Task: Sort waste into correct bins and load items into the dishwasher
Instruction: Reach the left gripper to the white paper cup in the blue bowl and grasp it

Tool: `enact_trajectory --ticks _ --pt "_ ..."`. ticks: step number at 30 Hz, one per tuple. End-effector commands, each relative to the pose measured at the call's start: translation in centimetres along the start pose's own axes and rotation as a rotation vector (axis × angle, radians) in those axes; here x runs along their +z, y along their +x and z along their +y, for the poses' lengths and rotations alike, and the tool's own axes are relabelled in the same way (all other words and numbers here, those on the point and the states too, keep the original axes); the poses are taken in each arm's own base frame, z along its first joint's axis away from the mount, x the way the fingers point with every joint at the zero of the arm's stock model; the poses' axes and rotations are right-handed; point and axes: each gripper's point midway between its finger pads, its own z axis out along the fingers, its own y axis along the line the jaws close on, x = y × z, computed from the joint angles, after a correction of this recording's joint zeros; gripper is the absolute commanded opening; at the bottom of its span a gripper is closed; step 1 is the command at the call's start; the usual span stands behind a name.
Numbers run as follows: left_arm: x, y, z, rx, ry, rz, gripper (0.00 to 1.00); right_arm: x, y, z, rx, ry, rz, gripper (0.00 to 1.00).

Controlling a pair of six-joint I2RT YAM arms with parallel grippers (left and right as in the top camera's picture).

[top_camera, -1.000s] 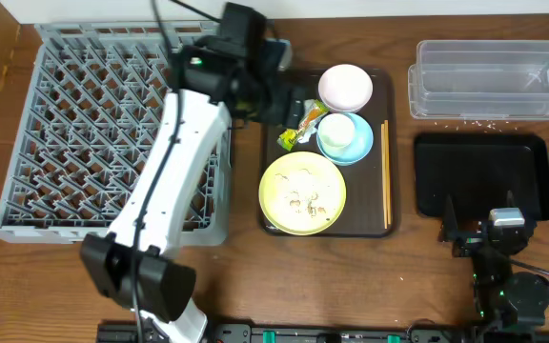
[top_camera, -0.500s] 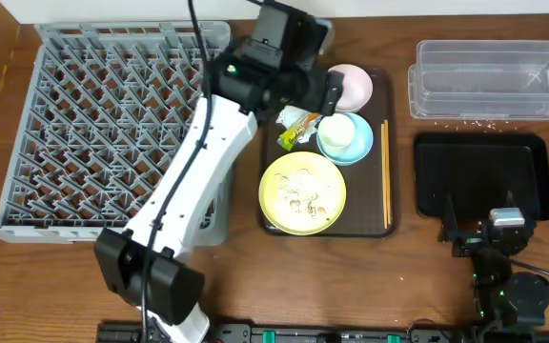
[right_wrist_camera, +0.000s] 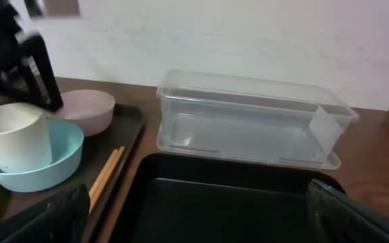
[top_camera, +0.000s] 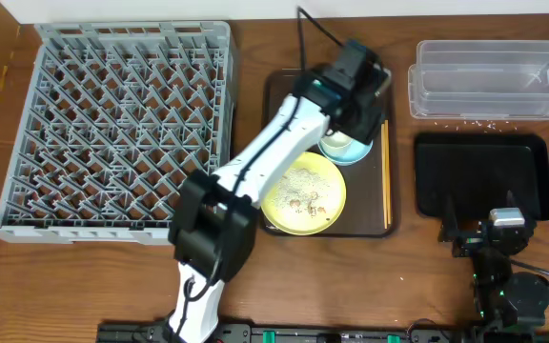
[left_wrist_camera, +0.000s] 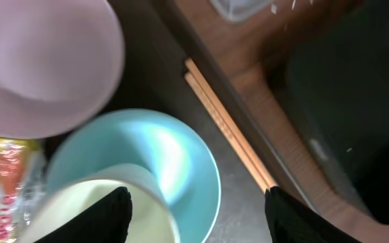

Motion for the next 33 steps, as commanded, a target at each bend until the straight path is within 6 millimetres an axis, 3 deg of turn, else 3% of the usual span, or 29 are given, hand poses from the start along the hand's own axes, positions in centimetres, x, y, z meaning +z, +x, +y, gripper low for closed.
enact_trajectory --ticks 1,8,22,33 --pt "0.0 0.0 0.7 0.054 -0.113 0.000 0.65 0.0 0.1 -0.2 0.013 0.006 0.001 0.99" --pt "-0.1 0.1 2.3 0.075 -0.265 0.002 0.65 0.0 0.1 -0.2 0.013 0.006 0.001 0.99" --pt "2.5 3.6 1.9 -0.031 -0.208 0.070 0.64 0.0 0.1 -0.2 0.013 0.006 0.001 0.99" --pt "4.4 3.5 2.2 -0.031 -0.206 0.051 0.59 0.0 0.1 -0.2 0.013 0.006 0.000 0.99"
